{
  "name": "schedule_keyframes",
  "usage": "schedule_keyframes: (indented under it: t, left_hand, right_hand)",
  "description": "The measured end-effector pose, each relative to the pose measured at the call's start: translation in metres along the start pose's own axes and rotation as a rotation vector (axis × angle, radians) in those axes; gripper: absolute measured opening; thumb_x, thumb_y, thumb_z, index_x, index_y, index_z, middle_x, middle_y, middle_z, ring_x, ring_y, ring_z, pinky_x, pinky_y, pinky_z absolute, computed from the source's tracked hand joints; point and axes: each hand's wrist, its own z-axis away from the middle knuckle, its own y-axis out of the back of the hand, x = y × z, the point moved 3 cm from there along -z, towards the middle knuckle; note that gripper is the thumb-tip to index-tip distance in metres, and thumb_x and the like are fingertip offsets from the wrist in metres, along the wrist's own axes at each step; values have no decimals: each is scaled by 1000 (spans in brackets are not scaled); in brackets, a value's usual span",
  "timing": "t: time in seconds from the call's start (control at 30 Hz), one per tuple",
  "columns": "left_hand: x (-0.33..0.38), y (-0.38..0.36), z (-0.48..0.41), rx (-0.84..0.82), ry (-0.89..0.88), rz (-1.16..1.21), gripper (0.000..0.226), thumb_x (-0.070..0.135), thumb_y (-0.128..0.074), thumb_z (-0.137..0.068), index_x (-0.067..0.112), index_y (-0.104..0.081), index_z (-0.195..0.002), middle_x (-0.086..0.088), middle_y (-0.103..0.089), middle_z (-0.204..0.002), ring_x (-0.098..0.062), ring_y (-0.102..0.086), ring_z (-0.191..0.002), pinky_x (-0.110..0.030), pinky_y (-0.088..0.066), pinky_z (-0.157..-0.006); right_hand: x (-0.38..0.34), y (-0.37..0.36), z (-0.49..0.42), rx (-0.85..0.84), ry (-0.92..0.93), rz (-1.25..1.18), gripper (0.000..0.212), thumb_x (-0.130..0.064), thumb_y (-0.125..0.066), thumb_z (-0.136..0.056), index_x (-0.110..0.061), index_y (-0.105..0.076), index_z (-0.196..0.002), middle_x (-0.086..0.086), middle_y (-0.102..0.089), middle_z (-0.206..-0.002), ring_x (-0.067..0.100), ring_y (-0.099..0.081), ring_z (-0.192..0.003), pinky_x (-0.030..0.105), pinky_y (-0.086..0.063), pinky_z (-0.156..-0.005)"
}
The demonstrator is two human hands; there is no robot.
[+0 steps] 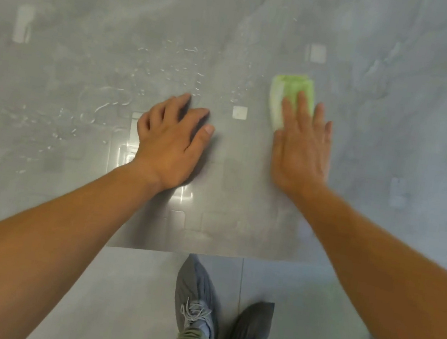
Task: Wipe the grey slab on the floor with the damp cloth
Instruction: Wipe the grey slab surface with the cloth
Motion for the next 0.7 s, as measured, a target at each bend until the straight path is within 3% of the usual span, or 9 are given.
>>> schedule_keyframes:
  t: [0.1, 0.2, 0.3, 0.37, 0.43, 0.5, 0.57, 0.63, 0.7]
  left_hand:
    - [-2, 6, -4, 31, -16, 3, 50, 56, -21, -99, 36, -48, -137, 0, -29, -154, -27, -18, -143, -44, -8, -116]
    - [-6, 10, -19, 50, -61, -108, 55, 57, -18, -99, 33, -39, -143, -5, -27, -155, -30, -18, -145, -47, -9, -116]
    - [-13, 3, -36, -35, -75, -213, 66, 61, -9, -98, 32, -16, -157, -6, 1, -168, -26, 7, -153, -48, 4, -121]
    - [-16, 0, -38, -61, -75, -212, 68, 62, -7, -98, 33, -9, -159, -2, 9, -168, -22, 14, -153, -47, 9, -121]
    - [-17, 1, -37, -62, -69, -187, 68, 63, -7, -97, 34, -10, -159, 0, 9, -168, -20, 15, -153, -45, 11, -121]
    - [-14, 4, -38, -51, -61, -174, 66, 62, -9, -98, 35, -17, -157, -1, 2, -168, -21, 10, -153, -44, 8, -120]
    - [-9, 11, -41, -23, -46, -164, 62, 59, -12, -98, 33, -31, -151, -4, -13, -166, -25, -2, -152, -45, 0, -119]
    - [-1, 18, -44, 35, -33, -143, 56, 56, -17, -99, 30, -44, -141, -5, -29, -157, -28, -18, -147, -46, -8, -116]
    - [5, 23, -48, 82, -19, -108, 50, 53, -23, -99, 27, -49, -132, -4, -37, -147, -26, -29, -140, -45, -12, -115]
  right_hand:
    - [-11, 4, -25, 27, -149, -44, 59, -28, -32, -103, -26, -13, -159, 0, -3, -169, 37, 0, -153, 53, -4, -124]
    - [-47, -11, 17, -26, 175, 27, 60, -29, -31, -102, -25, -13, -159, 2, -6, -168, 38, -2, -153, 56, -7, -123]
    - [-46, -13, 38, -89, 405, 51, 59, -32, -31, -102, -26, -17, -159, 0, -10, -168, 36, -6, -153, 55, -5, -124]
    - [-28, -7, 5, -64, 334, 65, 59, -30, -36, -100, -27, -20, -158, 0, -14, -167, 37, -11, -153, 56, -9, -123]
    - [-7, 4, -45, -13, 112, 50, 59, -29, -36, -101, -27, -20, -158, 1, -13, -168, 38, -11, -152, 57, -10, -122]
    - [1, 13, -80, 29, -66, -17, 58, -29, -33, -102, -26, -18, -159, 0, -8, -168, 37, -6, -153, 54, -6, -123]
    - [-10, 12, -83, 54, -94, -30, 58, -29, -33, -103, -25, -17, -159, 1, -7, -168, 37, -4, -153, 52, -5, -124]
    - [-26, 6, -58, 29, 81, 13, 61, -27, -37, -101, -24, -17, -159, 3, -9, -168, 40, -7, -152, 55, -9, -123]
    - [-36, 1, -20, -67, 384, 81, 65, -29, -40, -100, -25, -14, -159, 3, -8, -168, 39, -6, -153, 56, -10, -123]
